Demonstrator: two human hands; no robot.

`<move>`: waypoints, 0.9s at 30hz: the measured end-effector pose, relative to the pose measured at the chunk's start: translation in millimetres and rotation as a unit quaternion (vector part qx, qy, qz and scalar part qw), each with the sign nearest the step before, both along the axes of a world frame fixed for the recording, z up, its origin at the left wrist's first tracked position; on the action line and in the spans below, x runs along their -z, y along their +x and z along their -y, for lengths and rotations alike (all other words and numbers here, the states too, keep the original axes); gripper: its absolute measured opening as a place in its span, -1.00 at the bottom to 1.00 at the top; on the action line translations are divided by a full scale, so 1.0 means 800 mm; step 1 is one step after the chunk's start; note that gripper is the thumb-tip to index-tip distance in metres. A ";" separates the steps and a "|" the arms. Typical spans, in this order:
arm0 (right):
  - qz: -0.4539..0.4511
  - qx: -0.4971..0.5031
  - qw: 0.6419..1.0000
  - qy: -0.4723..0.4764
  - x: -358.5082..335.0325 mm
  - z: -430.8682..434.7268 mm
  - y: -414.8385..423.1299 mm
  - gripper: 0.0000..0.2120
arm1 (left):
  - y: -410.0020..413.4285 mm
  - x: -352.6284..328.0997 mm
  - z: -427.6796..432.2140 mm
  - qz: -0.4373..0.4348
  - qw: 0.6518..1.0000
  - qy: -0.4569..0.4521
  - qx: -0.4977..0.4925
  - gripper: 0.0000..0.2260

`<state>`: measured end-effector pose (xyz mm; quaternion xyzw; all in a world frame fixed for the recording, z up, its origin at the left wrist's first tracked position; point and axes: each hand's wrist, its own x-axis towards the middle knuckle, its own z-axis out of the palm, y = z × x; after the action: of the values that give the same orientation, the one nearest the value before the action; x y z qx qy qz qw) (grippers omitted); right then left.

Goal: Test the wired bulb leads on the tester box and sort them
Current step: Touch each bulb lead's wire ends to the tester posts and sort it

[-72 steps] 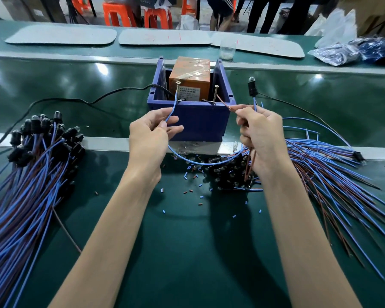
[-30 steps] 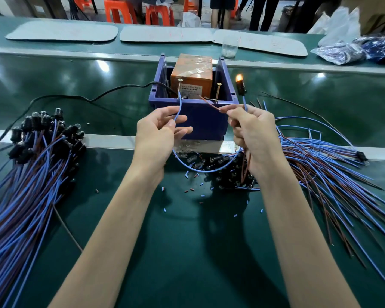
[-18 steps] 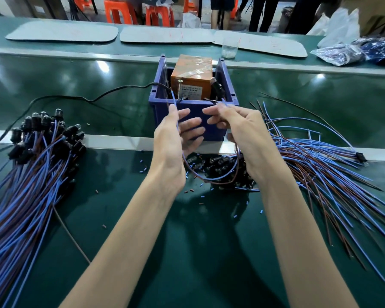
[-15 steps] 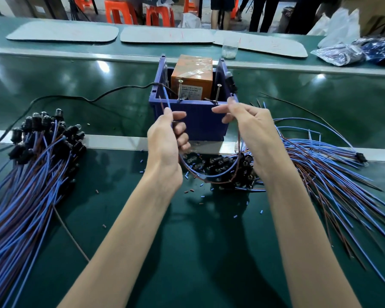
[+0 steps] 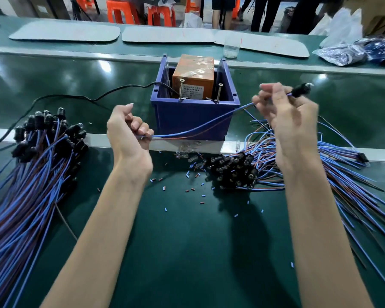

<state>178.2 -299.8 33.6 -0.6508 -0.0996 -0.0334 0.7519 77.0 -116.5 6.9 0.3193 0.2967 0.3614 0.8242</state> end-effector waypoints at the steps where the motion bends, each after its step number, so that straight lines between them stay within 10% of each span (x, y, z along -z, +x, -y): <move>1: 0.052 0.053 0.996 -0.052 -0.001 0.003 0.002 -0.80 | -0.002 0.002 -0.009 -0.031 0.998 0.052 0.006 -0.73; 3: 0.194 0.168 0.948 -0.186 -0.005 0.009 0.004 -0.78 | -0.008 0.007 -0.032 -0.187 0.943 0.272 0.034 -0.78; 5: 0.318 0.232 0.885 -0.248 -0.009 0.017 0.005 -0.76 | -0.018 0.017 -0.056 -0.389 0.785 0.478 0.060 -0.84; 8: 0.382 0.264 0.836 -0.293 -0.009 0.026 0.006 -0.75 | -0.036 0.027 -0.076 -0.562 0.622 0.541 0.073 -0.79; 15: 0.223 0.073 0.838 -0.493 0.000 0.041 0.017 -0.74 | -0.067 0.018 -0.112 -0.659 0.569 0.483 0.098 -0.63; 19: 0.036 -0.154 0.736 -0.658 0.014 0.042 0.014 -0.61 | -0.078 0.014 -0.125 -0.677 0.573 0.431 0.166 -0.64; 27: 0.015 -0.175 0.742 -0.647 0.015 0.044 0.018 -0.52 | -0.091 0.017 -0.154 -0.669 0.563 0.404 0.271 -0.74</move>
<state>192.2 -335.0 21.9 -0.9516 -0.2206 0.1615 0.1407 4.2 7.1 -6.5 0.8343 0.4858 -0.1135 0.2346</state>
